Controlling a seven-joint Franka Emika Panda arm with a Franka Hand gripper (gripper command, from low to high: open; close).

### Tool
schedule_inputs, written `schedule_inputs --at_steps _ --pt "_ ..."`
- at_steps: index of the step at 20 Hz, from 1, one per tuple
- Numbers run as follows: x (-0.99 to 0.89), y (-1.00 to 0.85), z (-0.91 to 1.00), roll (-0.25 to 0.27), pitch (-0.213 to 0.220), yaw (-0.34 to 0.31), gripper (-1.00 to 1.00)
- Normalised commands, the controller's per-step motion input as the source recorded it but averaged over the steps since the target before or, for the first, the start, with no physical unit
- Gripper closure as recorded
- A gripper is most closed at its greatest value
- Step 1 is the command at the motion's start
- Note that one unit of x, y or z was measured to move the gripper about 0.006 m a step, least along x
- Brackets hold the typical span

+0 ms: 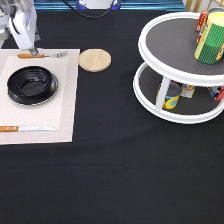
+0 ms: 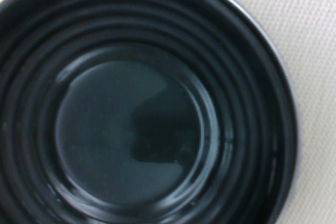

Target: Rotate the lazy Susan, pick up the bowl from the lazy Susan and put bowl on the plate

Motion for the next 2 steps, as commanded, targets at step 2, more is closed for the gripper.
schedule_inputs --at_steps 2 --pt "0.0 0.0 0.0 0.0 0.0 0.0 -1.0"
